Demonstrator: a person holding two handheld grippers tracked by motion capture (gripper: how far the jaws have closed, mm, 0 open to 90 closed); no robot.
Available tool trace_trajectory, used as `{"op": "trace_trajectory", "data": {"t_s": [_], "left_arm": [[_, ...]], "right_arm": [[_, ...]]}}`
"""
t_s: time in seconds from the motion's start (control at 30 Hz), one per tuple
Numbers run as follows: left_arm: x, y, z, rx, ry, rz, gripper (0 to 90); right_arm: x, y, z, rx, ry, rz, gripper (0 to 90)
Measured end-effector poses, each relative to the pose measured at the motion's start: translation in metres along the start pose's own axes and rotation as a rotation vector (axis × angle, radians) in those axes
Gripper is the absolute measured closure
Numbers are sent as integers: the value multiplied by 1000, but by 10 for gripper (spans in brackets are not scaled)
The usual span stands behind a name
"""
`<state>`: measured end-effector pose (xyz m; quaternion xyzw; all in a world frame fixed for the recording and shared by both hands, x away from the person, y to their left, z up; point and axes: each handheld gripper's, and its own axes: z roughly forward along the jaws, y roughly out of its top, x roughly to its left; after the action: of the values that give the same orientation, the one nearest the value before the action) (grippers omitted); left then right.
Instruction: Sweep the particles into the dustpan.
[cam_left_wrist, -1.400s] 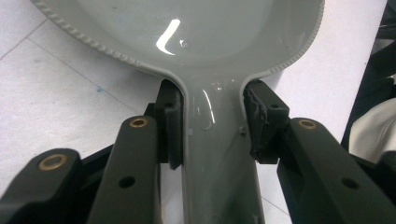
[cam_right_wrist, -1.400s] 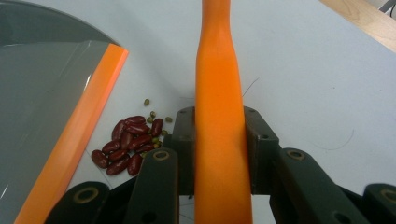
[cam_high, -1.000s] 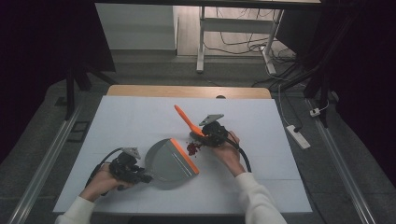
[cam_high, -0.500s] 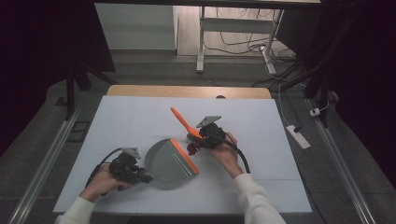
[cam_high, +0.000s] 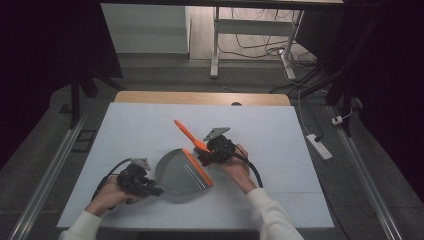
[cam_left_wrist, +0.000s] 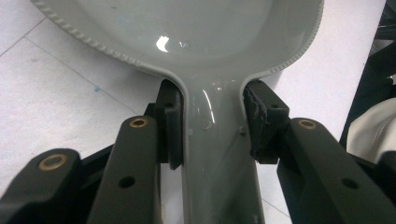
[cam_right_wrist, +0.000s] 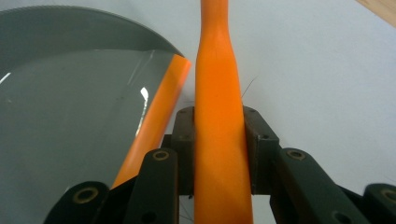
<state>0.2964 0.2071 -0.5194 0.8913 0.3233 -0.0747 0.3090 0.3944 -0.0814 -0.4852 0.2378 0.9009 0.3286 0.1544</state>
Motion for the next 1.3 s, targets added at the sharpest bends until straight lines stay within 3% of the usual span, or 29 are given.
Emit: {"op": "trace_trajectory", "data": {"t_s": [0.37,0.57,0.73,0.83,1.07,1.3], "left_arm": [[0,0,0,1,-1,-1,616],[0,0,0,3,-1,-1,616],[0,0,0,3,1,0,616],[0,0,0,2,1,-1,616],[0,0,0,2,1,-1,616],[0,0,0,3,2,1,616]], "right_arm": [[8,2,2,-23,63,17,699],[16,5,3,-32,82,4,699],[25,10,0,-75,168,6,700],[26,11,-3,-88,160,4,700],[10,8,-17,-117,93,42,700],[-4,0,-26,-113,41,75,700]]}}
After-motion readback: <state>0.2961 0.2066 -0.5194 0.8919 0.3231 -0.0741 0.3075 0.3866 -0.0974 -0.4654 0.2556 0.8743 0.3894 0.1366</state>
